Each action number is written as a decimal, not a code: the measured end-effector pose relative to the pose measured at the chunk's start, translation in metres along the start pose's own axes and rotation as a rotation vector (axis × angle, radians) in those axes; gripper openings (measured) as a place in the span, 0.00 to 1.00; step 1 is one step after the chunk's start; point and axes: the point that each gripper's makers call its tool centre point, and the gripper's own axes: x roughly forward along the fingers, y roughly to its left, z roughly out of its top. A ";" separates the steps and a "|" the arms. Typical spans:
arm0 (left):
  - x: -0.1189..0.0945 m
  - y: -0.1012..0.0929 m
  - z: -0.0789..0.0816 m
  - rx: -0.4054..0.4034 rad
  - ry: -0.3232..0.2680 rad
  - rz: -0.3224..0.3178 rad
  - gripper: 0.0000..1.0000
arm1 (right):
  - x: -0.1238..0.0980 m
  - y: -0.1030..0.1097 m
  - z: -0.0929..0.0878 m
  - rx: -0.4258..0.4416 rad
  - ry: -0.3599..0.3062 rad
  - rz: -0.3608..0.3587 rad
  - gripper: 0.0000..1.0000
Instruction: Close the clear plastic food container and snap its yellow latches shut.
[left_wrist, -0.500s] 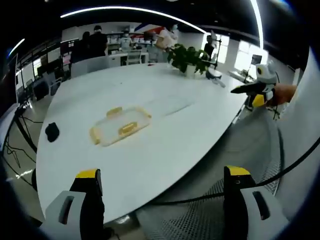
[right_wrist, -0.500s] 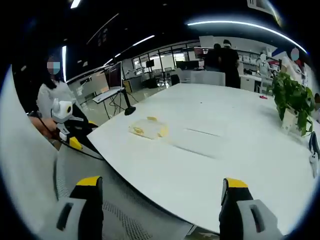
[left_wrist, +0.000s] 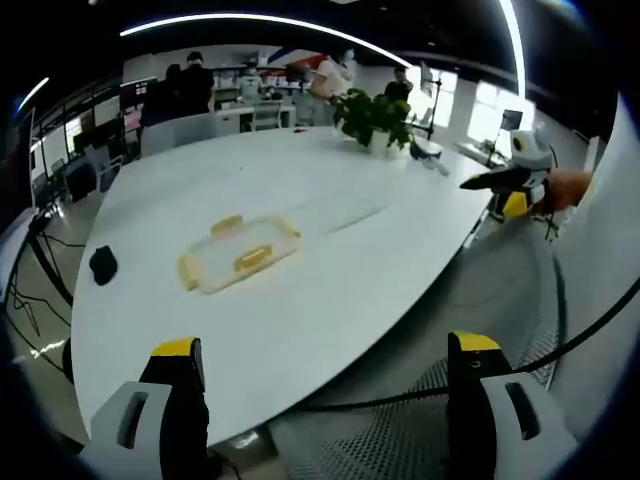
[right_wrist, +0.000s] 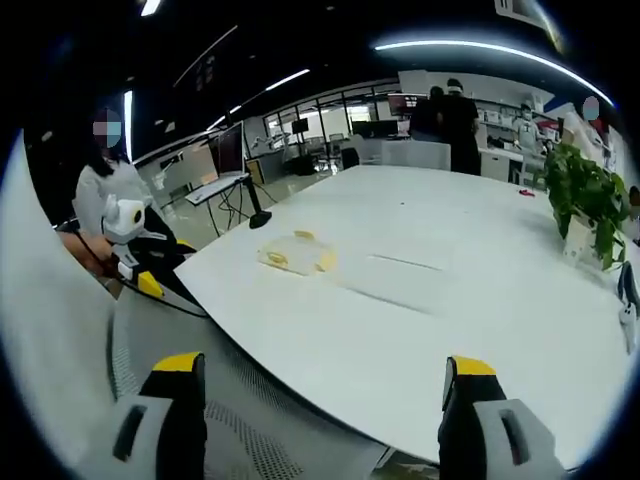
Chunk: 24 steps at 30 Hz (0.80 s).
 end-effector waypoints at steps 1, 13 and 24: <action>0.000 0.000 0.000 -0.001 0.000 0.000 0.99 | 0.000 0.000 0.000 -0.002 0.000 0.000 0.99; -0.001 0.000 0.000 -0.019 -0.016 0.001 0.99 | 0.000 0.002 0.000 -0.010 0.007 0.004 0.99; -0.002 0.004 0.008 -0.052 -0.057 0.003 0.99 | 0.001 0.002 0.001 -0.014 0.010 0.008 0.99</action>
